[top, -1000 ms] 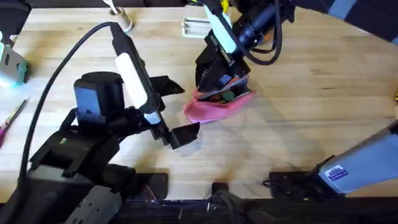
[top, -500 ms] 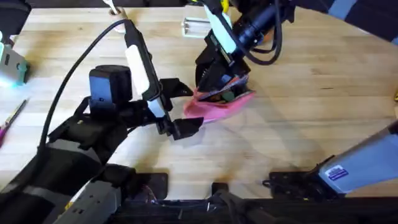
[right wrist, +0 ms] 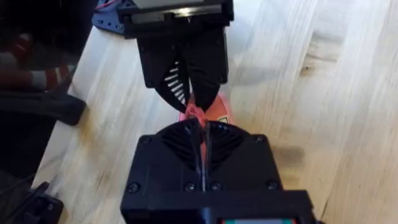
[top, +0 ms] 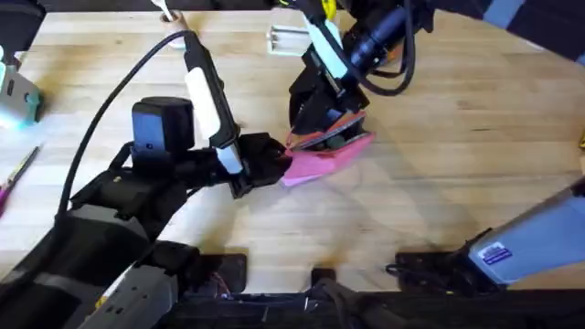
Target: Unzip the bag, pick up the pens from the table one at a time and place them inside, then zip the bag closed.
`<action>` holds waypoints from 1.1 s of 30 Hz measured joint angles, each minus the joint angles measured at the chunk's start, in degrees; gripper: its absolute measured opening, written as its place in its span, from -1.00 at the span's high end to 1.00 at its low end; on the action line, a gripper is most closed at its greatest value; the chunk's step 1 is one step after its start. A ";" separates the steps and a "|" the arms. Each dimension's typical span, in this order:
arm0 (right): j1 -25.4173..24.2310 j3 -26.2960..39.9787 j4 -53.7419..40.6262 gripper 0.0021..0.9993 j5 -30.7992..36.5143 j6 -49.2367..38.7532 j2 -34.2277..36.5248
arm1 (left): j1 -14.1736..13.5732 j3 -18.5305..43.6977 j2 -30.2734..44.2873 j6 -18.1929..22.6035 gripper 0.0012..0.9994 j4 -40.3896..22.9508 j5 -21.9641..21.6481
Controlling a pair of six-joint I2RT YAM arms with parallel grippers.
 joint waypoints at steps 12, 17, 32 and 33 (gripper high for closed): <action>-11.33 0.00 -2.60 0.93 0.93 1.37 0.00 | 0.09 0.15 0.00 0.00 0.92 0.94 -0.23; -16.92 0.00 -3.35 0.93 1.78 2.69 0.07 | 0.09 0.28 0.00 -0.02 0.92 0.60 -0.25; -32.84 0.00 -3.30 0.93 2.53 3.56 9.51 | 0.09 0.15 0.07 0.00 0.92 -0.72 -0.55; -33.44 0.00 -3.37 0.93 2.52 3.57 10.16 | 0.09 0.15 0.07 0.00 0.92 -0.75 -0.55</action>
